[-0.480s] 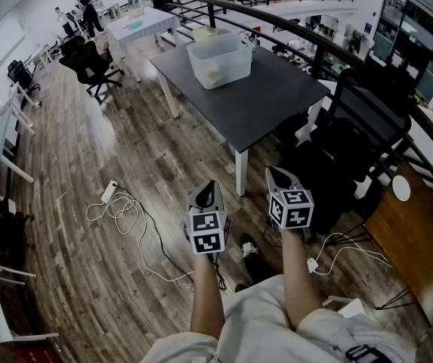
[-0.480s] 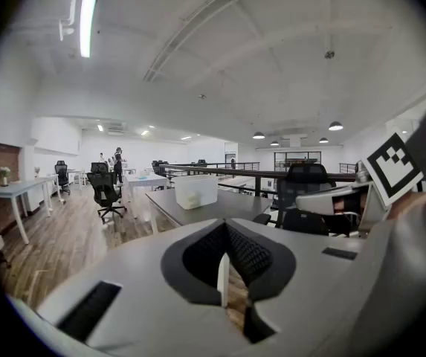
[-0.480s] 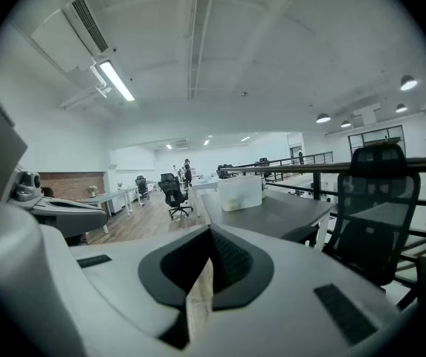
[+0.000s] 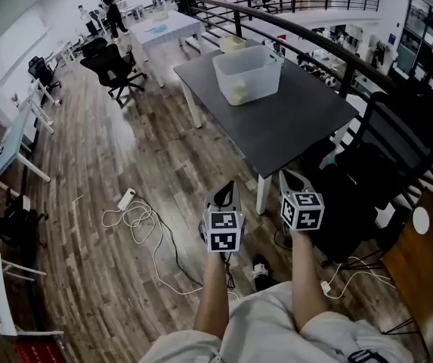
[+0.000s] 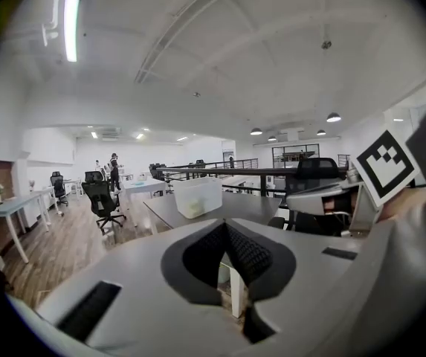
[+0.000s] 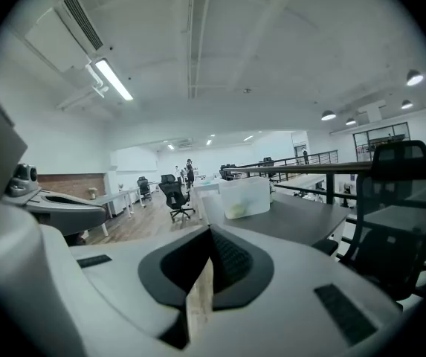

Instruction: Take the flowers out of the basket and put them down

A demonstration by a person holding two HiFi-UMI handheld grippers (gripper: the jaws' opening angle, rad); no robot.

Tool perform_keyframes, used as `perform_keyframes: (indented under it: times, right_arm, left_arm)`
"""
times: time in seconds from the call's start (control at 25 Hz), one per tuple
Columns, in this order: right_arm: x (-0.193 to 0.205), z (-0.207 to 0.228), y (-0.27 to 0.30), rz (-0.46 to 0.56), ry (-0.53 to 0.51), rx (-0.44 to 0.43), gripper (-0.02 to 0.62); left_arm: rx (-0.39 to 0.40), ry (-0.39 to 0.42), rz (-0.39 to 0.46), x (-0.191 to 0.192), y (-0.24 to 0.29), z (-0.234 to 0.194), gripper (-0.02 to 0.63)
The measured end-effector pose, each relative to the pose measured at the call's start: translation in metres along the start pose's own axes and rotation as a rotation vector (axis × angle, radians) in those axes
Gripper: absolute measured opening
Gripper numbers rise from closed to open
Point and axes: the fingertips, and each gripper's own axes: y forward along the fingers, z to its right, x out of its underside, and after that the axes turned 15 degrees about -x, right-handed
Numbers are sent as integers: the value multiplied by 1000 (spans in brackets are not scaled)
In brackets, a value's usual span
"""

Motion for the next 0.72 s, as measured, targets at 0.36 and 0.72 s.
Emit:
perform_keyframes:
  times: [0.36, 0.72]
  right_arm:
    - [-41, 50, 48, 35, 4, -18, 18]
    - [-57, 98, 75, 89, 62, 32, 18]
  left_arm:
    - [-14, 32, 30, -34, 70, -6, 20]
    - [-42, 49, 41, -45, 117, -11, 20]
